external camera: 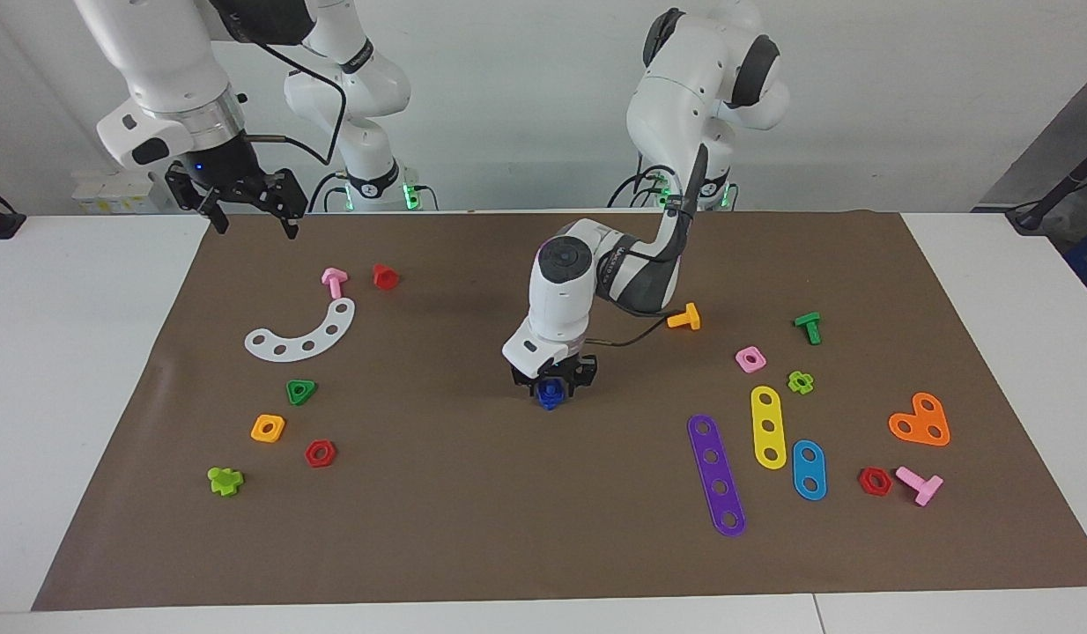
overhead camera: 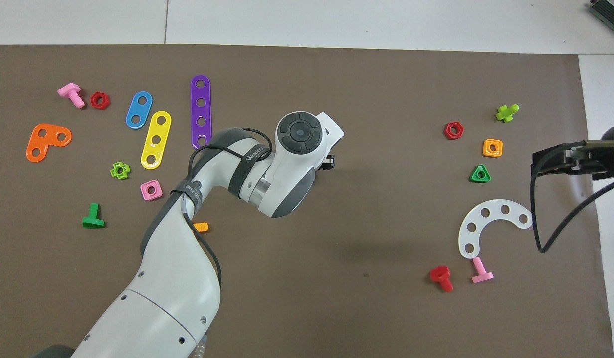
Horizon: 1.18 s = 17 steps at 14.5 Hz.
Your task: Unscrew and place screws in storage area
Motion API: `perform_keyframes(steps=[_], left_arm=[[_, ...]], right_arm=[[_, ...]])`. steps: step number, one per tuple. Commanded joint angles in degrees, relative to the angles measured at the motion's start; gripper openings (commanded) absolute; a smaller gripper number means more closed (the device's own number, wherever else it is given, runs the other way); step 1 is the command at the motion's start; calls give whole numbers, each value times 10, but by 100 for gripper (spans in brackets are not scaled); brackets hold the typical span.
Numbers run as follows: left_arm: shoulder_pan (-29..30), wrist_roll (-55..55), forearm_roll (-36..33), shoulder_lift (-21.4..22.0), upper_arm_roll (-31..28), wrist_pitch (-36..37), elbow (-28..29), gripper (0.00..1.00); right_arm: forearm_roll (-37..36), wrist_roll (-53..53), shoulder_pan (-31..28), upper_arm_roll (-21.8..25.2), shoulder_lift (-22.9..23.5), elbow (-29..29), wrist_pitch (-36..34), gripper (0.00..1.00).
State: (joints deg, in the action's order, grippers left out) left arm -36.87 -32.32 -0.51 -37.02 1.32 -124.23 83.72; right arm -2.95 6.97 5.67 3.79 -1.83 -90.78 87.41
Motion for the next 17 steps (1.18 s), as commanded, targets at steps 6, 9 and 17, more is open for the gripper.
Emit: perform_keyframes(steps=[6,9,17], left_arm=[[-5,11,-12,5,-7,-4,7,43],[-5,11,-12,6,-8,6,3,37],[7,11,6,-4,-7,86,-71,38]], right_arm=[[5,-16,-6,-3,-5,-2,-8,100],[5,-17,-5,-3,-6,-2,-8,100],[5,-16,-5,-3,-6,-2,-8,100]])
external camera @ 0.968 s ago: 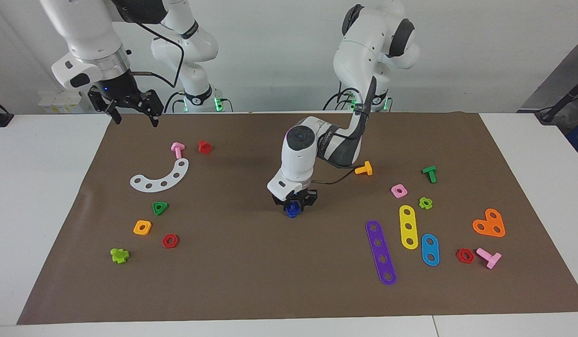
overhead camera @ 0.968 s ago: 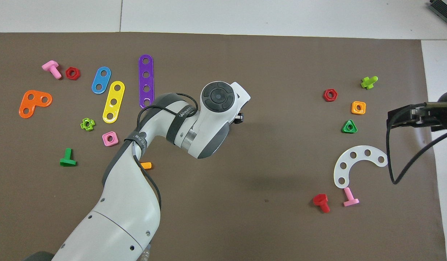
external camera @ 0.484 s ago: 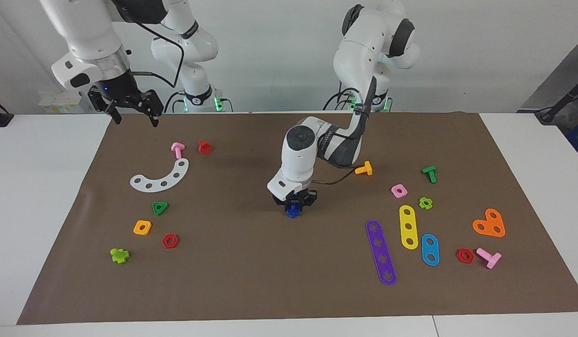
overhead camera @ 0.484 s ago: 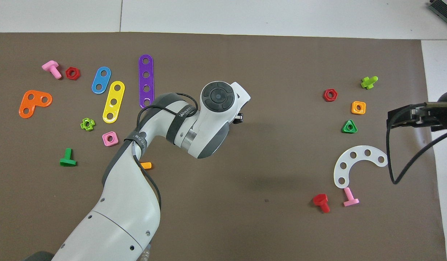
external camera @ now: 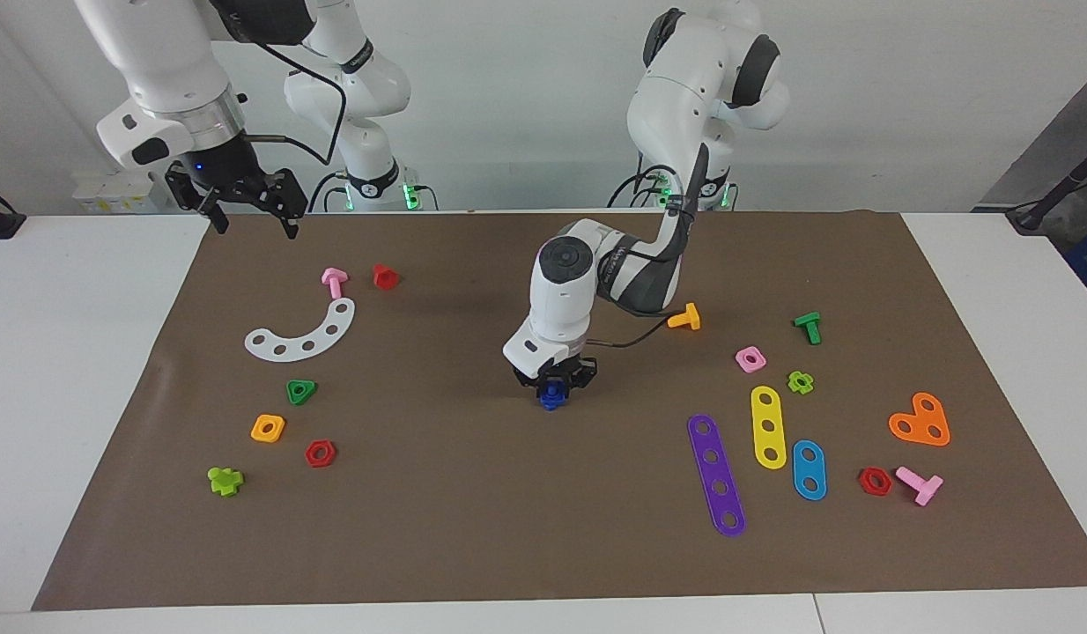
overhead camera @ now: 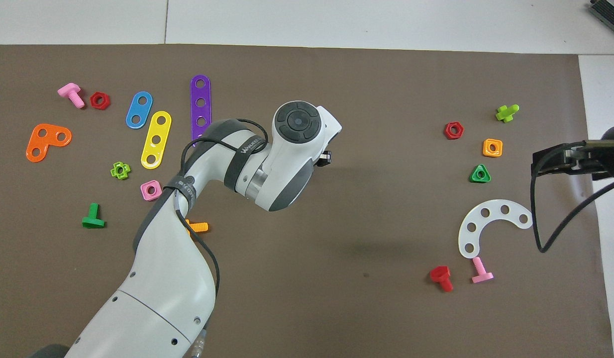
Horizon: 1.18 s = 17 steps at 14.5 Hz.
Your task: Unscrew and place screws in storage area
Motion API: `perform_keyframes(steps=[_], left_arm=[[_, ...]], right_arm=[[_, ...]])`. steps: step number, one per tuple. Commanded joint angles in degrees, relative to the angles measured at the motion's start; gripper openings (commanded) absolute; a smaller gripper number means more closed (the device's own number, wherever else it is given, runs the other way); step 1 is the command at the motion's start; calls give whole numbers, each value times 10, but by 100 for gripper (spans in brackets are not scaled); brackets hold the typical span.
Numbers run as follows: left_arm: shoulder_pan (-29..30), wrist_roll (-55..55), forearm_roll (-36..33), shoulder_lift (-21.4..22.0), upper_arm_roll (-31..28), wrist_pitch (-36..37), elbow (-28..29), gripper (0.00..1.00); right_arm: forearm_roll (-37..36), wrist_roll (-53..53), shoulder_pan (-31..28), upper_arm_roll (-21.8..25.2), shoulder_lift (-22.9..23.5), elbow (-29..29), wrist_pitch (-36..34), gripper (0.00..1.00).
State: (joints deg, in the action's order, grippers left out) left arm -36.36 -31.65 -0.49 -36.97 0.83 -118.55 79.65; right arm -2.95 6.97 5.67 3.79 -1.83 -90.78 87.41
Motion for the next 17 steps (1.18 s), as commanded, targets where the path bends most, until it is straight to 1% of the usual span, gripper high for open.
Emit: perform_keyframes(steps=[1,3,5,8,10,13,16,17], left_arm=[[4,4,10,-4,-3,45,-41,38],[23,8,12,0,-1,87,-59,38],[56,25,18,9,-2,125,-73,38],[121,104,26,44,-3,145,-59,38],[160,189,27,66,-7,162,-13,37],[200,258,27,105,-7,139,85,36],[205,273,27,135,-7,56,177,37],[205,271,27,141,-7,15,209,40]], right_arm=[[5,-17,-5,-3,-5,-2,-8,100],[5,-17,-5,-3,-5,-2,-8,100],[5,-17,-5,-3,-6,-2,-8,100],[5,-16,-6,-3,-6,-2,-8,100],[5,-16,-5,-3,-6,-2,-8,100],[5,-17,-5,-3,-5,-2,-8,100],[5,-16,-5,-3,-6,-2,-8,100],[5,-17,-5,-3,-5,-2,-8,100]])
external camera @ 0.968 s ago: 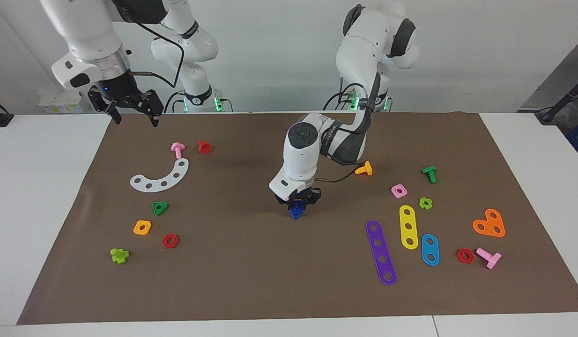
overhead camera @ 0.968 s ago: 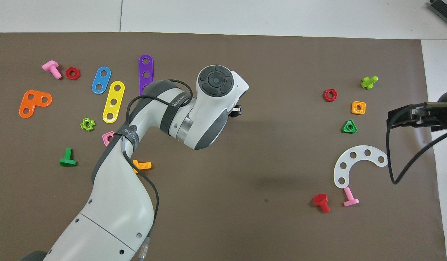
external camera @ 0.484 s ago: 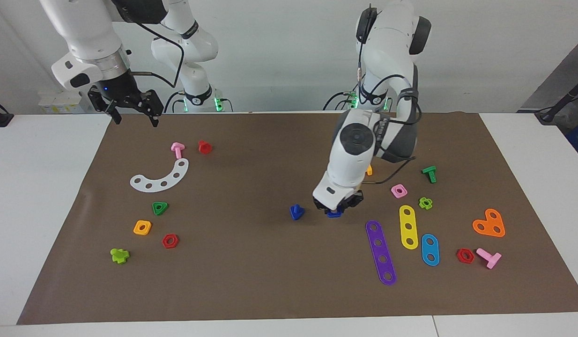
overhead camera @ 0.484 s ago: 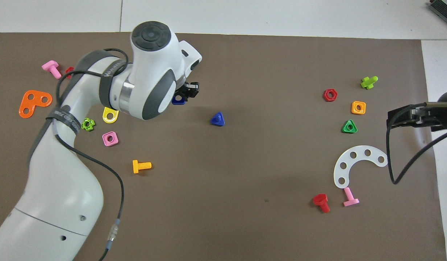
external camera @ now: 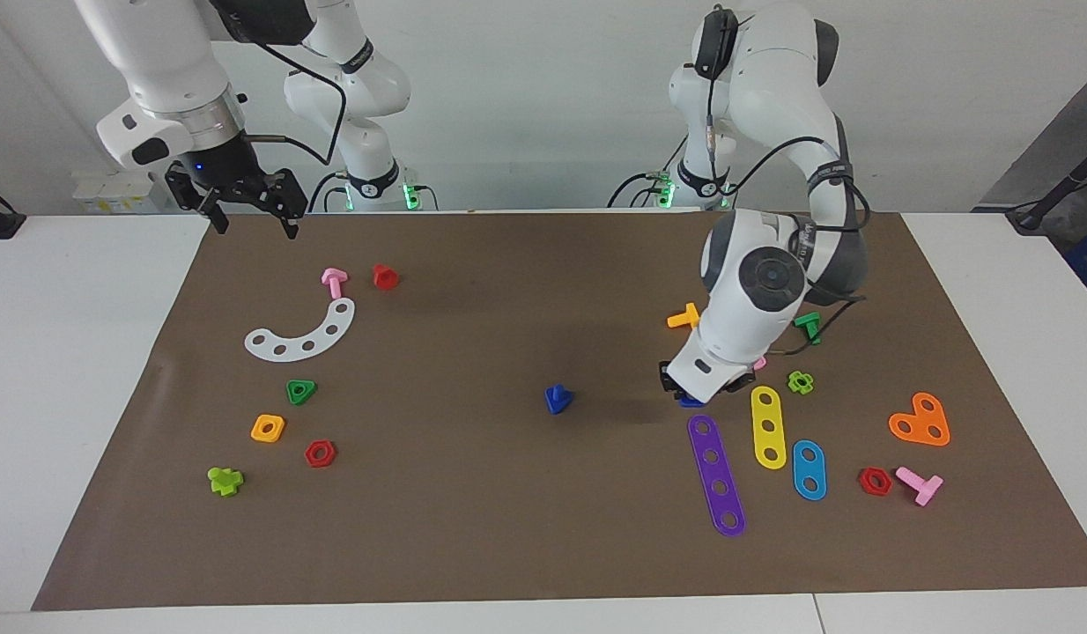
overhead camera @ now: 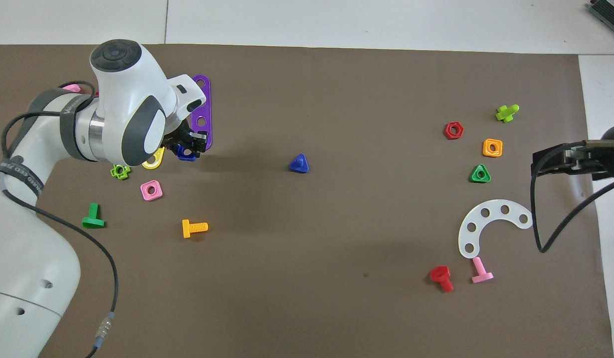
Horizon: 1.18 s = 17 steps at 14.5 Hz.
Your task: Unscrew and place screws in storage area
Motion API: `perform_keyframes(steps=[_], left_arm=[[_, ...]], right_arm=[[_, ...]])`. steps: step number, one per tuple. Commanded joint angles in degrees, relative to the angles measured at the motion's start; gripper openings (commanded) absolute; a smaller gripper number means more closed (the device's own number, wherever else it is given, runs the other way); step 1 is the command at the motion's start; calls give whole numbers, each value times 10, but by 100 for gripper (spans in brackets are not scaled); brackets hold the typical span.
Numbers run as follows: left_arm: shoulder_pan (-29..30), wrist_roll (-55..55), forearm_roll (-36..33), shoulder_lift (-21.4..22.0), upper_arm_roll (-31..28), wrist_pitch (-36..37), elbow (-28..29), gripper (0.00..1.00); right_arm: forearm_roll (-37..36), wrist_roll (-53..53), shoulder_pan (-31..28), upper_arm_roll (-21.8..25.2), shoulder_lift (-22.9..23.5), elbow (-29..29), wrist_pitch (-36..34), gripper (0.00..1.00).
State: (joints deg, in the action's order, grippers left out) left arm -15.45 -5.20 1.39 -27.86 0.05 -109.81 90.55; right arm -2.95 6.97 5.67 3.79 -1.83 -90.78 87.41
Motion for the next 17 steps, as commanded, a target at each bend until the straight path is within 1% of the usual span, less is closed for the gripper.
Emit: perform_keyframes(steps=[1,2,4,5,7,8,9,11,12,13,14,15,17], left_arm=[[-5,4,8,55,0,-115,127,46],[-6,1,8,58,0,-145,147,55],[-6,1,8,63,0,-158,160,94],[-5,2,8,62,0,-151,155,100],[-4,3,8,62,-1,-148,145,100],[2,5,8,62,-1,-141,128,100],[16,5,8,62,-1,-115,99,100],[39,6,8,62,-1,-13,6,100],[53,5,7,62,-1,25,-30,100],[69,8,3,64,-1,55,-54,100],[81,12,1,76,-2,72,-63,100],[91,19,3,90,-2,77,-63,100],[103,44,-2,118,-2,105,-56,100]], right_arm=[[5,-16,-5,-3,-5,-2,-8,100],[5,-16,-5,-3,-6,-2,-8,100],[5,-17,-2,-5,-6,-2,-12,100],[5,-16,-2,-5,-6,-2,-11,100],[6,-16,-4,-5,-8,-2,-14,100],[10,-18,-3,-5,-9,-2,-5,100],[30,-17,5,-5,-9,-6,11,100],[37,-13,27,-5,-8,-16,21,100],[37,-6,49,-5,-4,-18,29,100],[37,14,68,-5,0,-33,63,100],[37,38,88,-5,0,-64,110,100],[38,63,116,-5,19,-68,132,100],[30,147,175,-5,84,-37,173,100]])
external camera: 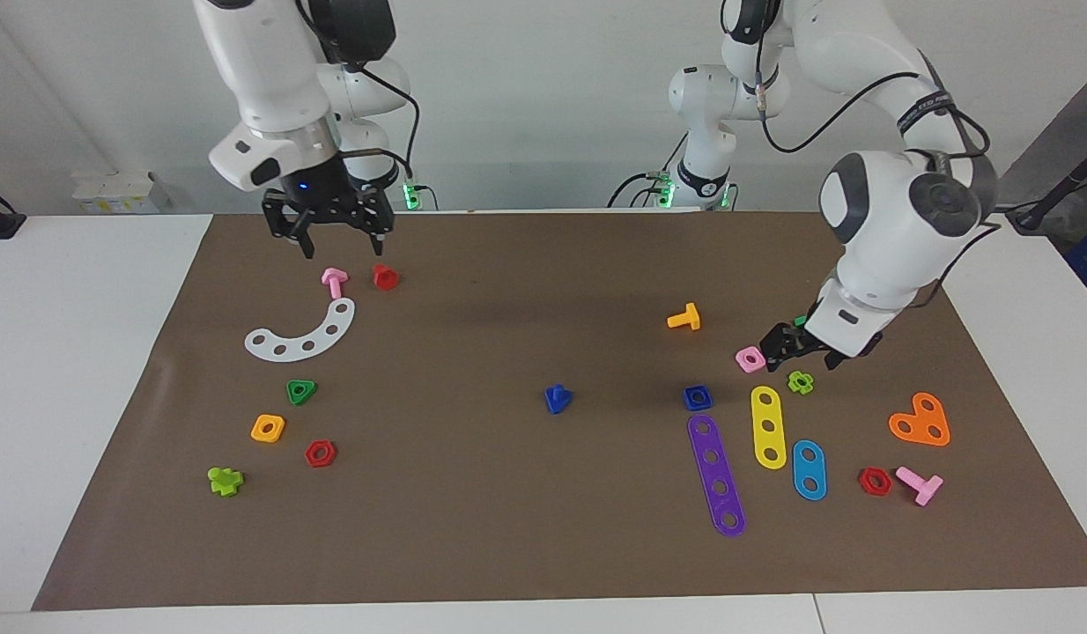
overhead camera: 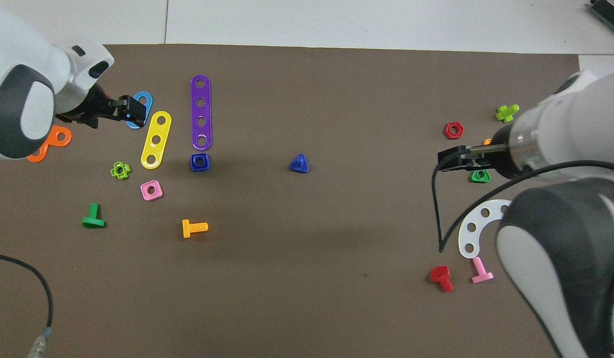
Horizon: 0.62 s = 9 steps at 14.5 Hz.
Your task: Unscrew and place screws in storage area
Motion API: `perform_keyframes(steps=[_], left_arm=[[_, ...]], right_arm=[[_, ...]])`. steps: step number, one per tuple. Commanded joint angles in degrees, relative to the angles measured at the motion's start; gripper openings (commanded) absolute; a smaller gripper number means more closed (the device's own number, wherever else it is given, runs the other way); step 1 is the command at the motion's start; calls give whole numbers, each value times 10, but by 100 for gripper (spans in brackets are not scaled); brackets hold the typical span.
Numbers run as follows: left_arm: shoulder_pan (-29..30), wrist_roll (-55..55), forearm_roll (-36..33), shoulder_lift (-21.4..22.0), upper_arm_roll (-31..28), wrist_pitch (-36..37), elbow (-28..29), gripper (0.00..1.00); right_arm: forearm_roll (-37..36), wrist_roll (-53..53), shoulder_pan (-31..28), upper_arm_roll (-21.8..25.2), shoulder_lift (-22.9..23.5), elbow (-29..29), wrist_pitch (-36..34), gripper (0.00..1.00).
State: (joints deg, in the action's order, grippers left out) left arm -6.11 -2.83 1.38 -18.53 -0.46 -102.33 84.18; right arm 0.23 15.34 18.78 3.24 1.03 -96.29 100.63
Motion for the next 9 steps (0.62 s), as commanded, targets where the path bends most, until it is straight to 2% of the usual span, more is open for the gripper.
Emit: perform_keyframes(steps=[1,2,4,6,9], left_arm=[[9,25,-18,33,3,57,6,100],[7,24,-38,47,4,76,5,100],[8,21,-44,80,4,101,6,100],[9,23,-43,112,4,108,8,100],[8,25,-43,127,4,107,18,100]], right_arm=[[-4,101,78,0,99,42,60,100],[-4,142,108,1,144,71,76,100],[-8,200,138,0,200,96,118,100],[-8,212,162,0,251,125,157,100],[-23,219,189,1,324,145,215,100]])
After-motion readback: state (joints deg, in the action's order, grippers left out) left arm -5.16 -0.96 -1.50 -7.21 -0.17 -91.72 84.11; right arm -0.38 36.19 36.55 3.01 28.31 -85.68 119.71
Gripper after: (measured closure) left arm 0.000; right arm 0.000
